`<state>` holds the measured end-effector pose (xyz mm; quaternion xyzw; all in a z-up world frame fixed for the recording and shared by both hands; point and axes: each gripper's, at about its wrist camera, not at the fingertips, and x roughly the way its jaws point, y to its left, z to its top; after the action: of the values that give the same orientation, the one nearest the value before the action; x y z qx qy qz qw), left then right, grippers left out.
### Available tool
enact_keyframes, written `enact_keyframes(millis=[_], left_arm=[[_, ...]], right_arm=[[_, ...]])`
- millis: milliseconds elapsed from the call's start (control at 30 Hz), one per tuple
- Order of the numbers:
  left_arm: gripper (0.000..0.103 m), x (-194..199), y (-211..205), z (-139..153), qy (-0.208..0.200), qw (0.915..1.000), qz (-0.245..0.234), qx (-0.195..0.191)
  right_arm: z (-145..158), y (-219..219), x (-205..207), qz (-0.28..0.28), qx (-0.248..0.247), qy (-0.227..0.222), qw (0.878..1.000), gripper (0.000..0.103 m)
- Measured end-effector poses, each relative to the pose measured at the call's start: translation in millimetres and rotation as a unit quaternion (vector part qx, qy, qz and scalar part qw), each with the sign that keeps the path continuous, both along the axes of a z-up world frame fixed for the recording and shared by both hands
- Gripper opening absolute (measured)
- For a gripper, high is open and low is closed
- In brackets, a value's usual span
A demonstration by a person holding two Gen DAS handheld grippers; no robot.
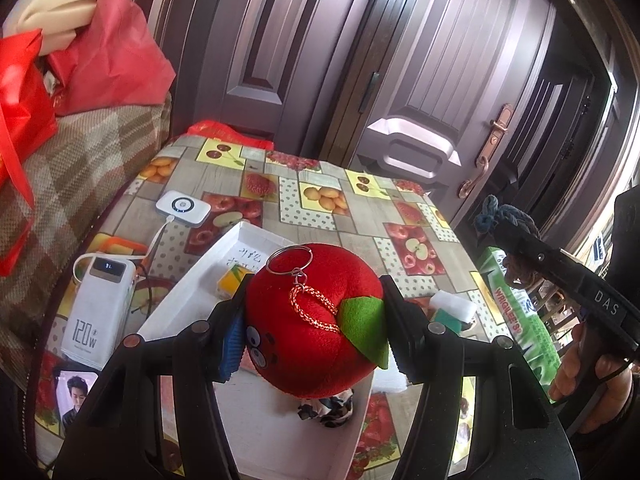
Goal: Organize soft objects
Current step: 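Lift and carry the apple plush and rope toy over the white box, then open the left tool over the box while the right tool releases the rope toy inside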
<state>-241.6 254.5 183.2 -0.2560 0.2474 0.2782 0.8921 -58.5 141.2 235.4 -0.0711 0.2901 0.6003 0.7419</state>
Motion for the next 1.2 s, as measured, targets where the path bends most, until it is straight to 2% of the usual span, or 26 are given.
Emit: enact_keyframes(millis=[300,800,867,900,933,967,1000,1033,1067,1200], left_arm=[[0.060,3.3,26.9,-23.5,0.013,0.9994,0.023,-0.024],[0.060,12.1,61.8,-81.6,0.058,0.9947,0.047,-0.071],[0.061,12.6,64.8,-87.6,0.064,0.9938,0.050,-0.076],[0.066,13.1,67.0,-92.1,0.072,0.9928,0.054,-0.079],[0.073,13.4,67.9,-94.7,0.077,0.9921,0.059,-0.080],[0.078,13.6,69.0,-97.3,0.084,0.9912,0.066,-0.078],[0.088,13.1,70.6,-99.7,0.088,0.9904,0.075,-0.075],[0.094,12.2,71.4,-100.7,0.089,0.9901,0.080,-0.073],[0.095,11.3,72.5,-101.8,0.090,0.9895,0.087,-0.072],[0.095,11.9,73.9,-103.4,0.099,0.9880,0.094,-0.071]], right_arm=[[-26.9,24.0,7.1,0.009,-0.035,0.015,0.999,0.034],[-98.6,86.9,-10.8,0.066,-0.120,0.041,0.990,0.034],[-108.2,95.3,-12.9,0.072,-0.131,0.044,0.988,0.034],[-113.1,99.0,-13.8,0.076,-0.136,0.046,0.987,0.035],[-118.1,101.4,-14.5,0.078,-0.143,0.048,0.986,0.043],[-122.7,103.0,-14.7,0.079,-0.148,0.050,0.985,0.061],[-127.1,103.7,-14.7,0.080,-0.153,0.051,0.984,0.075],[-129.0,103.4,-14.0,0.080,-0.153,0.052,0.984,0.095],[-130.1,102.7,-13.7,0.078,-0.153,0.051,0.984,0.102],[-131.6,100.0,-16.6,0.078,-0.157,0.036,0.984,0.103]])
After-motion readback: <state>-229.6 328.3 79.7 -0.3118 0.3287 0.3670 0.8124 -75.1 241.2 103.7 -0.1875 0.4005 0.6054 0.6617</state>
